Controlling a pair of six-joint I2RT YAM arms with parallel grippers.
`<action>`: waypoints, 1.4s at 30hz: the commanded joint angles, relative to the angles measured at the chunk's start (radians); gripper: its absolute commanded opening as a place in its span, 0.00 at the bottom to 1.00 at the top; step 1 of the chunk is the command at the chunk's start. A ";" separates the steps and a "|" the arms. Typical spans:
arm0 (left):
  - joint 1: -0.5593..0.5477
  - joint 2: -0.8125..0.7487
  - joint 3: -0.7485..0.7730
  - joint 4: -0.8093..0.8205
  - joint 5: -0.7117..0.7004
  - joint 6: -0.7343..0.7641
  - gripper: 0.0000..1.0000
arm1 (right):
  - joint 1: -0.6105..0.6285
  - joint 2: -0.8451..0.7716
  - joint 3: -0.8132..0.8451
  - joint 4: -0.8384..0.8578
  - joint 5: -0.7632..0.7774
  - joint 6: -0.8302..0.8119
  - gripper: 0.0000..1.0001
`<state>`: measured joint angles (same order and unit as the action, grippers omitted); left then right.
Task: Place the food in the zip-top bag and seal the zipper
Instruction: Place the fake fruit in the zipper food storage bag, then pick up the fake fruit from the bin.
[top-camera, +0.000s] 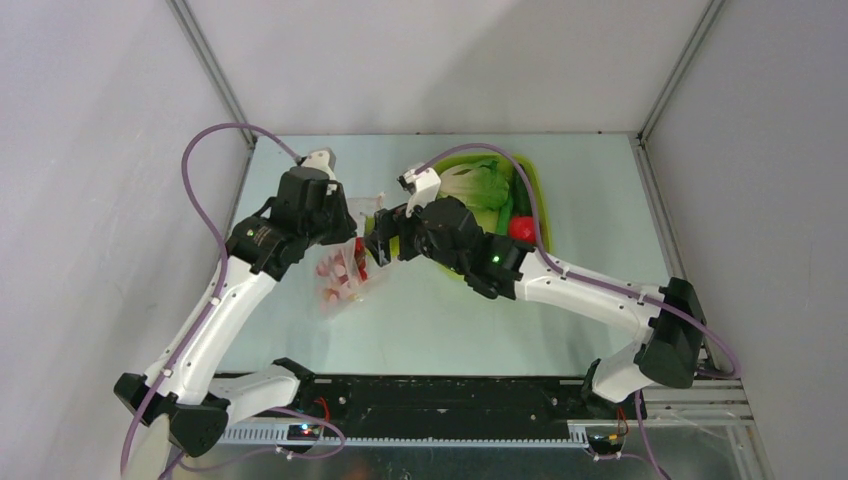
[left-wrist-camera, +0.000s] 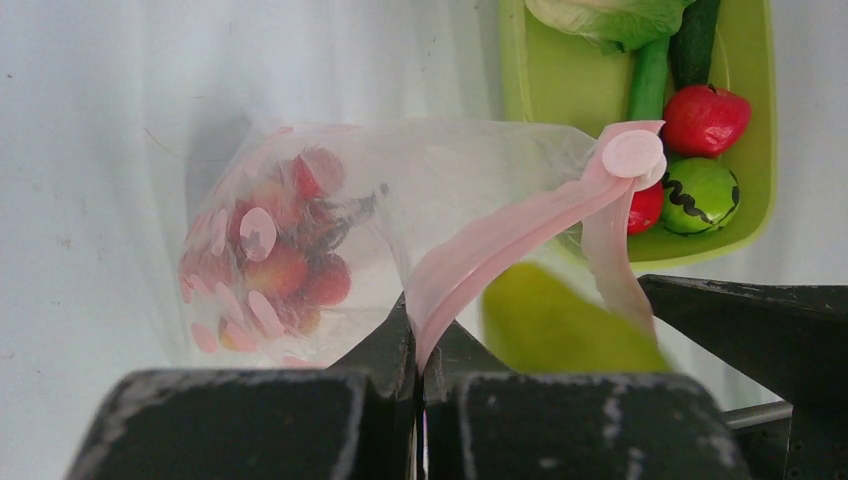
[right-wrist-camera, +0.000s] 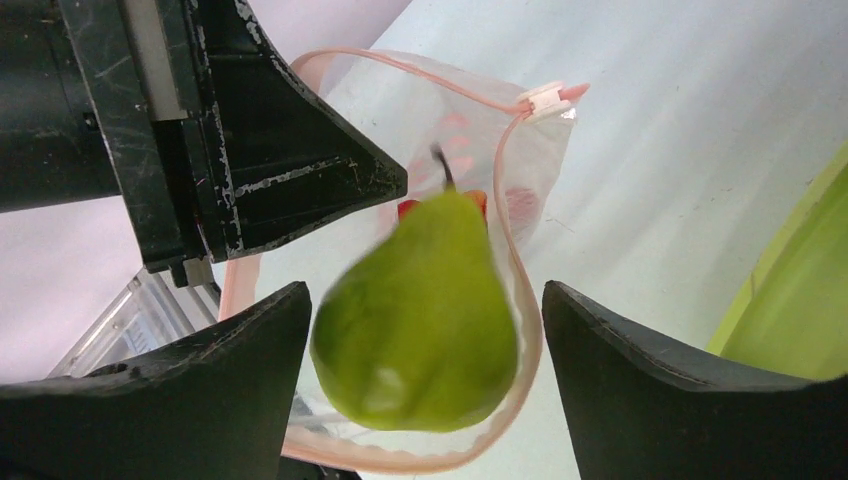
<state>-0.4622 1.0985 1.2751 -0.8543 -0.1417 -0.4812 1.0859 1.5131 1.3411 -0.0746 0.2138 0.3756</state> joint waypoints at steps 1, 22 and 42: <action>0.006 -0.022 -0.007 0.031 0.021 -0.011 0.02 | 0.014 0.000 0.056 -0.009 0.031 -0.034 0.90; 0.017 -0.013 -0.004 0.028 0.030 0.004 0.03 | -0.072 -0.191 -0.046 -0.120 0.210 -0.069 0.99; 0.019 0.015 -0.006 0.024 0.032 0.005 0.03 | -0.361 0.070 -0.088 -0.486 0.202 0.219 0.99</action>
<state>-0.4480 1.1126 1.2716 -0.8520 -0.1234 -0.4808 0.7597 1.5204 1.2186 -0.4984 0.4099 0.5503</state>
